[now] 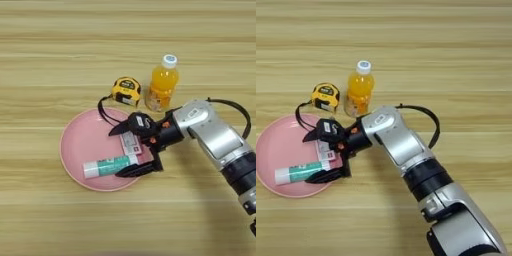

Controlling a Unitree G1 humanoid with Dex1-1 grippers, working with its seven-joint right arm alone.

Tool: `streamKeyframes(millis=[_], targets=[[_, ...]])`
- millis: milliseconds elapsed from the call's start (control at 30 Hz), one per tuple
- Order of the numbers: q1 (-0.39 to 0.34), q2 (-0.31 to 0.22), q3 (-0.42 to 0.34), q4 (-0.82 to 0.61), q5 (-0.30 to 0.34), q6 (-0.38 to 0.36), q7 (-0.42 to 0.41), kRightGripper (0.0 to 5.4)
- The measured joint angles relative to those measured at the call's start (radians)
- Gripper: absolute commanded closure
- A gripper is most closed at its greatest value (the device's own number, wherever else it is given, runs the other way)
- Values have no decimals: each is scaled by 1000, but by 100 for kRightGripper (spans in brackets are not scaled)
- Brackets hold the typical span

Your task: Move the objects on the table

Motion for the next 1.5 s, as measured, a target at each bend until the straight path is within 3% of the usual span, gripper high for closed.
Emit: streamKeyframes(millis=[67, 667, 1133, 1500], targets=[[0, 0, 0, 2, -9, 0, 0, 5], [-3, 26, 29, 67, -99, -45, -29, 210], [-5, 36, 37, 83, -103, -62, -30, 368], [-5, 48, 30, 87, -101, -61, -49, 374]])
